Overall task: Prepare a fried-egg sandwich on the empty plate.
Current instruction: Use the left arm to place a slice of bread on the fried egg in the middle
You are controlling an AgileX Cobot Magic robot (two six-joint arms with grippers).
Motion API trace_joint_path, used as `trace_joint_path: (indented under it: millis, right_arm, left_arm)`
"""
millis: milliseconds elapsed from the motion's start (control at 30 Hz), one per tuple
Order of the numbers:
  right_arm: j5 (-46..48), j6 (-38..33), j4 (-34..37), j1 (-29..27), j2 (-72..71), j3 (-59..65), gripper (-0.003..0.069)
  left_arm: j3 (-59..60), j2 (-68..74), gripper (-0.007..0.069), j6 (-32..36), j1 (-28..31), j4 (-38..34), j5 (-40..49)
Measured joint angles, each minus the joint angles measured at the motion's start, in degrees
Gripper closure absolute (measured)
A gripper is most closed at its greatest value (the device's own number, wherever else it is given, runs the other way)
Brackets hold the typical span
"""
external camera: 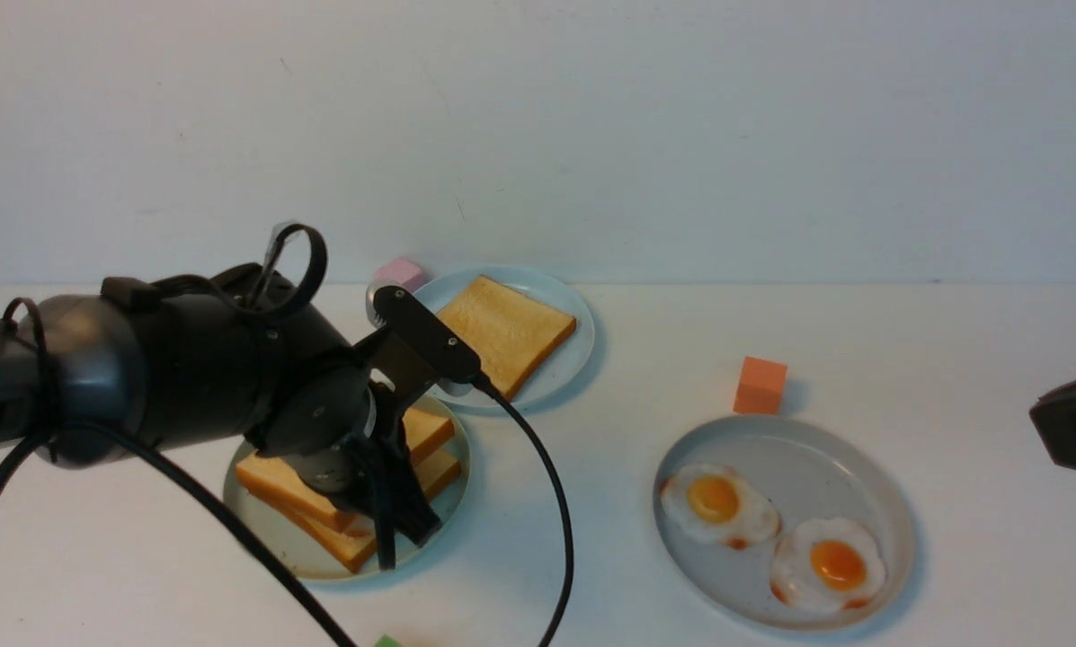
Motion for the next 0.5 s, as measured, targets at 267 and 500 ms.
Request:
trace_joint_path:
  millis: [267, 500]
  right_arm:
    - [-0.47, 0.0, 0.0, 0.0, 0.0, 0.0, 0.0624]
    - [-0.53, 0.0, -0.07, 0.0, 0.0, 0.0, 0.0622]
  left_arm:
    - [0.0, 0.0, 0.052, 0.11, 0.0, -0.93, 0.02]
    - [0.0, 0.0, 0.0345, 0.11, 0.0, -1.04, 0.02]
